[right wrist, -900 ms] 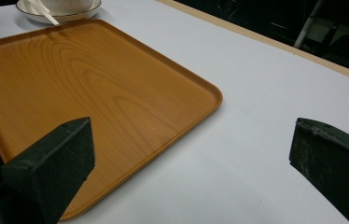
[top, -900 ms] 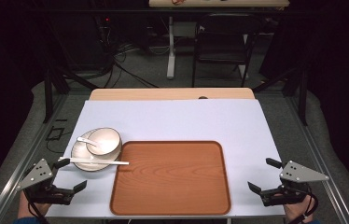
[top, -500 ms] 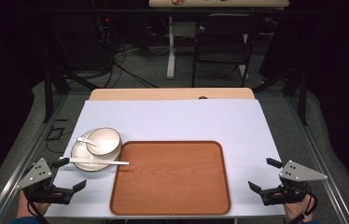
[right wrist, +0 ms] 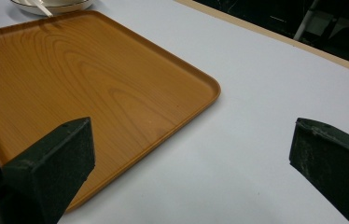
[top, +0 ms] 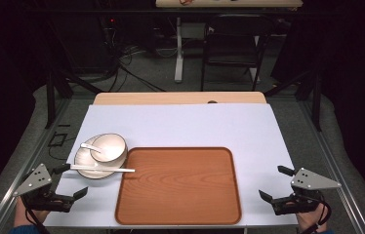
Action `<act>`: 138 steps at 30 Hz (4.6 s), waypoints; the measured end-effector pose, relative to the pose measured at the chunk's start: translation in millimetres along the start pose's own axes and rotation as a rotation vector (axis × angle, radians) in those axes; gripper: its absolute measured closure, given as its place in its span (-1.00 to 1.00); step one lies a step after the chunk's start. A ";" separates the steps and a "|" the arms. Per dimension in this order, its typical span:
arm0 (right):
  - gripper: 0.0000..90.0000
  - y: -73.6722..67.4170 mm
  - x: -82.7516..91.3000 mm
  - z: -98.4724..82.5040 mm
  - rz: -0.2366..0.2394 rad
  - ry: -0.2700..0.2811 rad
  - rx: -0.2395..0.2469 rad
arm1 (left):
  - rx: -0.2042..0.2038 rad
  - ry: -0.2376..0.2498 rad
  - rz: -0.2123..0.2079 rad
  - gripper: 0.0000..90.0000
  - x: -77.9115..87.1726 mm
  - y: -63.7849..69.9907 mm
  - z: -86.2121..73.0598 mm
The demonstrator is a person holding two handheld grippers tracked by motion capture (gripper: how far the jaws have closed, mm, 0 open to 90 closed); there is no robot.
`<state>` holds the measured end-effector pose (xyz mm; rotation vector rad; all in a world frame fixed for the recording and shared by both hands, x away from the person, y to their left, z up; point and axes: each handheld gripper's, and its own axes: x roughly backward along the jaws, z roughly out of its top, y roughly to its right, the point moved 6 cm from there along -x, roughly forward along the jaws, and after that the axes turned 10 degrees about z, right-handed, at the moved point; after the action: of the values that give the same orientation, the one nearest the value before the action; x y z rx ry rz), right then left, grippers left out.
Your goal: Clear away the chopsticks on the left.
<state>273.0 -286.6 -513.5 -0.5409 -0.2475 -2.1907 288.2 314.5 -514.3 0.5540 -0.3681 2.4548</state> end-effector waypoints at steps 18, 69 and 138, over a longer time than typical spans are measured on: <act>-1.00 -2.1 -4.4 -0.8 -0.003 -0.028 0.000 | -0.109 -0.126 0.023 -1.00 -8.2 -8.2 10.2; -0.99 -2.3 -10.7 -3.1 -0.017 -0.052 -0.013 | -0.448 -0.513 -0.085 0.21 -70.5 -35.0 -3.8; -0.89 -3.0 -13.0 -4.9 -0.029 -0.081 0.003 | -0.627 -0.592 -0.240 0.86 -93.0 -20.9 -9.2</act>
<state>276.3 -277.4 -523.8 -0.6281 -0.3035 -2.1991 366.8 289.2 -562.9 0.9589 -1.1771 1.7636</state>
